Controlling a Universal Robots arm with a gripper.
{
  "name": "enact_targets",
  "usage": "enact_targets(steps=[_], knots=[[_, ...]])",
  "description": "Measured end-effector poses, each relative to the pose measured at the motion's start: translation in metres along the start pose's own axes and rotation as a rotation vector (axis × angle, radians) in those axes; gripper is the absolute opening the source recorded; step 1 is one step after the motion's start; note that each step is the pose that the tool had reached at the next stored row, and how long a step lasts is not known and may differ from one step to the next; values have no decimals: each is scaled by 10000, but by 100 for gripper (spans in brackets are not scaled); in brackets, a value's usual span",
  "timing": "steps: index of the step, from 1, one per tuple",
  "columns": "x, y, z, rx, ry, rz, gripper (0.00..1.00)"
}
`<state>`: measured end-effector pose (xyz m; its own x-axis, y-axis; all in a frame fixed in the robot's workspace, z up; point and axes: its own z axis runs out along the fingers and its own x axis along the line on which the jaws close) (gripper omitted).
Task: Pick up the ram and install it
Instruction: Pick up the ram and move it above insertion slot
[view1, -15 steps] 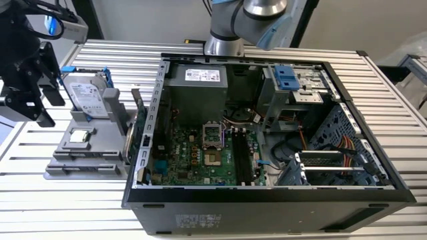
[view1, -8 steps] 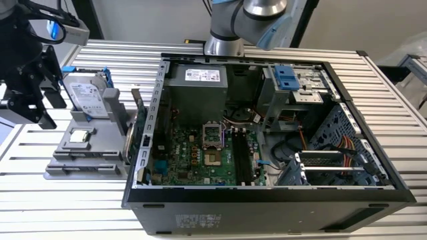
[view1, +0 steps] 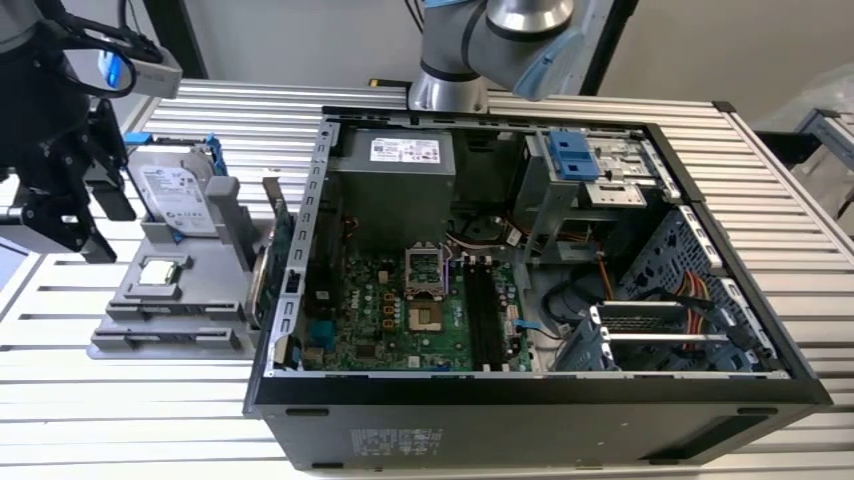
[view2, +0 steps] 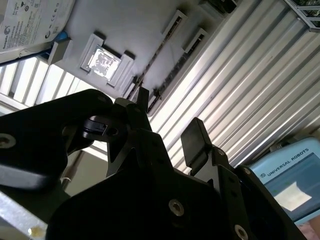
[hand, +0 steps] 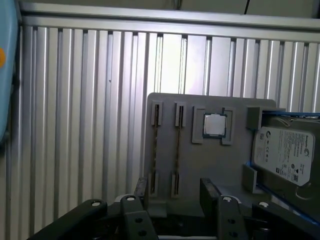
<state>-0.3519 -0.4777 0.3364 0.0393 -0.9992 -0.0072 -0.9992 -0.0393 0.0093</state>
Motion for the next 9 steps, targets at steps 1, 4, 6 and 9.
enact_targets(steps=[1,4,6,9], knots=[[0,0,7,0,0,0,100],[0,0,30,0,0,0,100],[0,-1,45,1,0,0,100],[1,-1,68,-1,1,0,100]])
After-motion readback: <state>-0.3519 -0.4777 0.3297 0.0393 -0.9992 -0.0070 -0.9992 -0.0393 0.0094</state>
